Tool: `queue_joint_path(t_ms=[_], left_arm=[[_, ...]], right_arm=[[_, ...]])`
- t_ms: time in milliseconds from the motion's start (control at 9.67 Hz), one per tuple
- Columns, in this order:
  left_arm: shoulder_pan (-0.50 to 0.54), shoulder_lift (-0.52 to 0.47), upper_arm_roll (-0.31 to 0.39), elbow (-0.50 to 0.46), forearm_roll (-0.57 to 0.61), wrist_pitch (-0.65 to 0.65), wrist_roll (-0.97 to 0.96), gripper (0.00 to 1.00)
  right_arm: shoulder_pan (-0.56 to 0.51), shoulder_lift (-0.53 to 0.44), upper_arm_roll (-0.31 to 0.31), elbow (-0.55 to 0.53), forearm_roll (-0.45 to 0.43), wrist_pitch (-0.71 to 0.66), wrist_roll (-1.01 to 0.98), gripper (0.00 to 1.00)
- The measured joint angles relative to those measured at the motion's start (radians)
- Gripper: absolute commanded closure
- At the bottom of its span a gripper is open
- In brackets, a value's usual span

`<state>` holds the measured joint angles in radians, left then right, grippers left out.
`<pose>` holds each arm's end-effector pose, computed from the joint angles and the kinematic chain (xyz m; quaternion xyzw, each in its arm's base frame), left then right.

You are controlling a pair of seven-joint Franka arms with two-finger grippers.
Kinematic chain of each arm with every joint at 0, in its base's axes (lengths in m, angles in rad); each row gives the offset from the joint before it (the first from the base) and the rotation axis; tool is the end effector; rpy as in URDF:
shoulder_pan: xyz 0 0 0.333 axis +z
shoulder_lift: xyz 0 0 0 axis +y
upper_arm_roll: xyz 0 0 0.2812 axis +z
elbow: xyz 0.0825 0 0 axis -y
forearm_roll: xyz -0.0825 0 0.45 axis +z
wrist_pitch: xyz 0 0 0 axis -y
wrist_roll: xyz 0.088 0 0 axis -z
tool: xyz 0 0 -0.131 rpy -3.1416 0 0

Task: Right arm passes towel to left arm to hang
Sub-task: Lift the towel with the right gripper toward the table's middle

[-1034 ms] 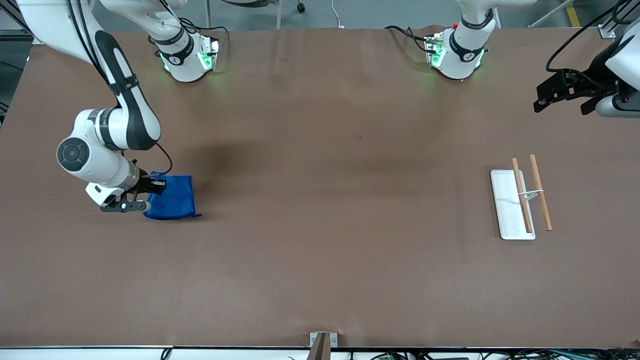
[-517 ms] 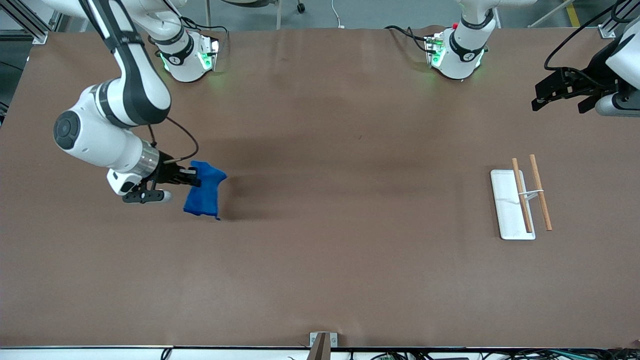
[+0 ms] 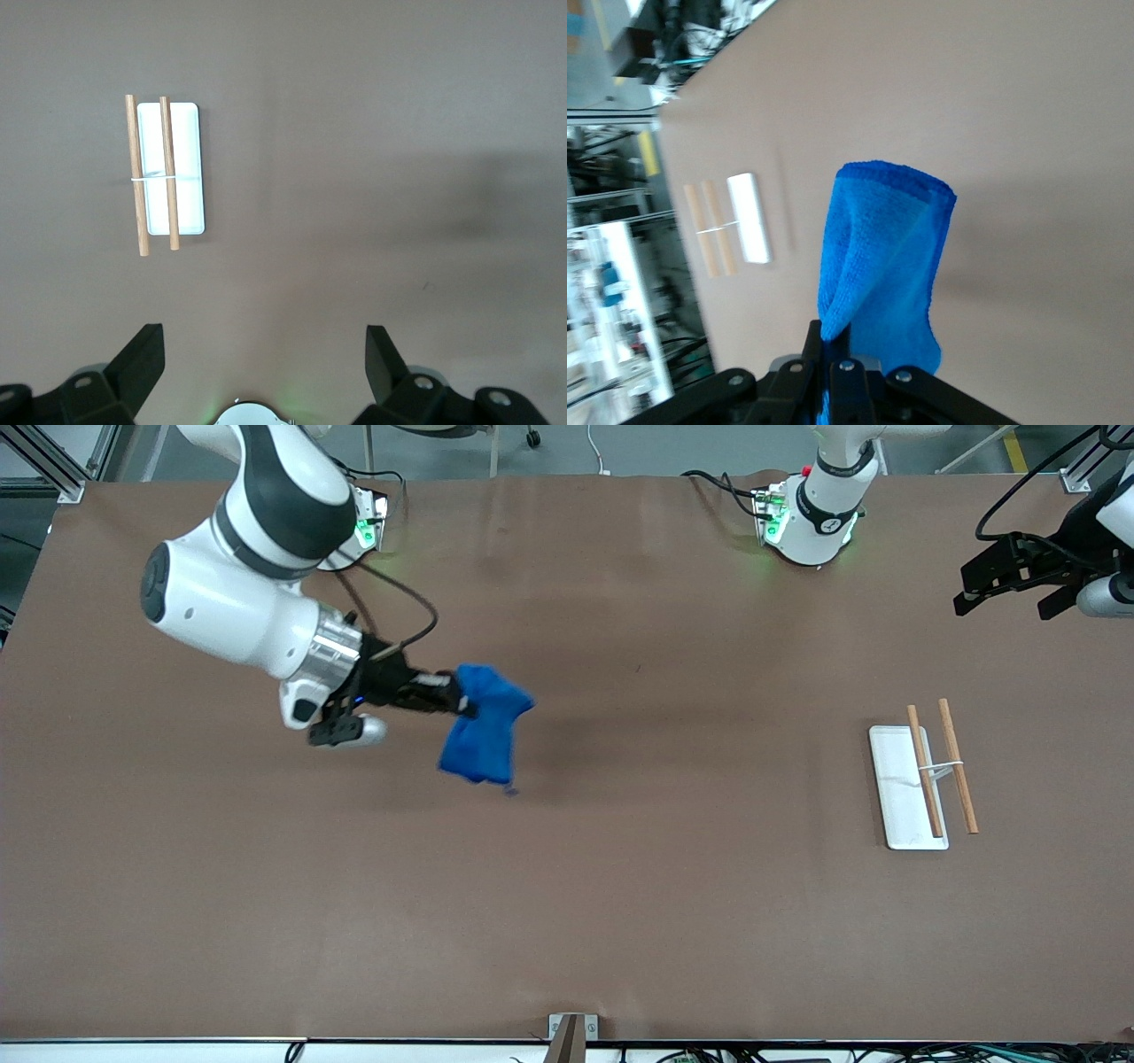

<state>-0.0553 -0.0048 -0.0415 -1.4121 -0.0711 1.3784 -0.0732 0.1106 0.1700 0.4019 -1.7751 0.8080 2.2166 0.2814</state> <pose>0.5920 -0.0679 0.6361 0.9991 -0.0181 -0.0174 0.0335 0.5990 0.3682 0.4323 -0.9144 0.0914 0.0292 0.3932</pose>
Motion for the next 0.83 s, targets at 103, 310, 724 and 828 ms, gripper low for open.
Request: queue_joint_path(t_ms=[103, 310, 724, 828], left_arm=[[-0.001, 0.004, -0.004, 0.000, -0.002, -0.001, 0.003, 0.00], [0.001, 0.011, -0.005, -0.002, -0.085, -0.024, 0.033, 0.00], [0.039, 0.047, 0.007, -0.020, -0.424, -0.128, 0.094, 0.00], [0.066, 0.066, 0.008, -0.045, -0.544, -0.148, 0.094, 0.00]], right_arm=[[0.005, 0.006, 0.035, 0.001, 0.088, 0.030, 0.001, 1.00], [0.015, 0.029, 0.107, 0.002, 0.282, 0.097, -0.002, 1.00], [0.023, 0.046, 0.232, 0.006, 0.686, 0.248, -0.176, 1.00], [0.023, 0.047, 0.235, 0.007, 0.769, 0.247, -0.253, 1.00]])
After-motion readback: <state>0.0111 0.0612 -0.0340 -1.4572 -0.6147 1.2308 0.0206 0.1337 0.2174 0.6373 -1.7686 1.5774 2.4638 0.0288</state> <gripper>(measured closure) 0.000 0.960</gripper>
